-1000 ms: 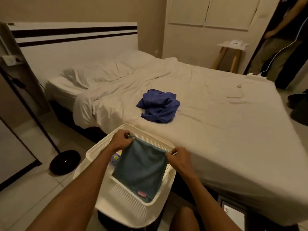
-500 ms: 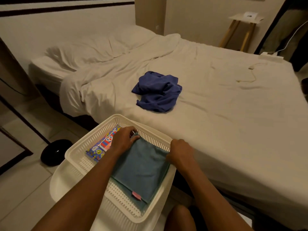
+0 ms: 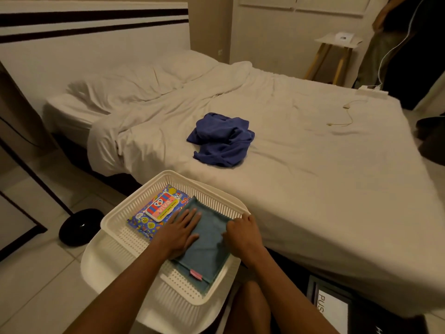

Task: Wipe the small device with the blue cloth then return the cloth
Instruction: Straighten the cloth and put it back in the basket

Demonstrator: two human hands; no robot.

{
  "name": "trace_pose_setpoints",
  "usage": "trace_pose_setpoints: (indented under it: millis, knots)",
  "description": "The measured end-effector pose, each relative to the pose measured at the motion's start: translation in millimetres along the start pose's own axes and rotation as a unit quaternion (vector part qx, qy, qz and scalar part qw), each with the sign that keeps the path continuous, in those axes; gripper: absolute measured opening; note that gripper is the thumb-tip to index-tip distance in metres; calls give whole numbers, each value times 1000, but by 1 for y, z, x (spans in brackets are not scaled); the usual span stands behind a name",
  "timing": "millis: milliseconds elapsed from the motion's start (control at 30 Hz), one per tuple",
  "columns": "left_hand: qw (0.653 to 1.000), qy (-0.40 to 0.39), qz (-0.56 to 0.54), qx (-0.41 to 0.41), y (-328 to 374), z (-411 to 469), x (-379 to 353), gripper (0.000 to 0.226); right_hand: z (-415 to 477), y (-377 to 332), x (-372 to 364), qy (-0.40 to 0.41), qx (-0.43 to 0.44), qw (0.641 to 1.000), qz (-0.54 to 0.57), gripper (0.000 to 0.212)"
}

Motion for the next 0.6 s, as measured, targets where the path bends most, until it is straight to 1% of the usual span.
trace_pose_setpoints:
  millis: [67, 167, 267, 333, 367, 500, 567, 600]
  knots:
    - [1000, 6, -3, 0, 4, 3, 4, 78, -5, 4, 6, 12, -16, 999, 42, 36]
    - [999, 46, -14, 4, 13, 11, 33, 85, -21, 27, 24, 76, -53, 989, 113, 38]
    - [991, 109, -74, 27, 36, 18, 82, 106, -48, 74, 37, 128, -103, 976, 141, 41]
    - [987, 95, -124, 37, 60, 22, 102, 109, -70, 115, 33, 120, -153, 969, 154, 51]
    - [986, 95, -130, 34, 75, 22, 113, 109, -82, 135, 28, 113, -176, 965, 159, 56]
    - [982, 128, -140, 9, 145, 26, 145, 109, -131, 199, 10, 87, -249, 948, 180, 69]
    - [982, 127, -138, -11, 183, 29, 151, 115, -155, 221, 6, 78, -273, 940, 189, 71]
    - [983, 121, -136, -21, 201, 31, 153, 122, -167, 230, 4, 74, -282, 937, 191, 72]
Point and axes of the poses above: each hand's wrist, its own z-axis towards the middle knuckle, its own x-axis out of the back of the hand, y = z × x, the point moved 7 cm from there along z, towards the middle knuckle, and after that the axes turned 8 degrees about -x, right-handed, at the moved point
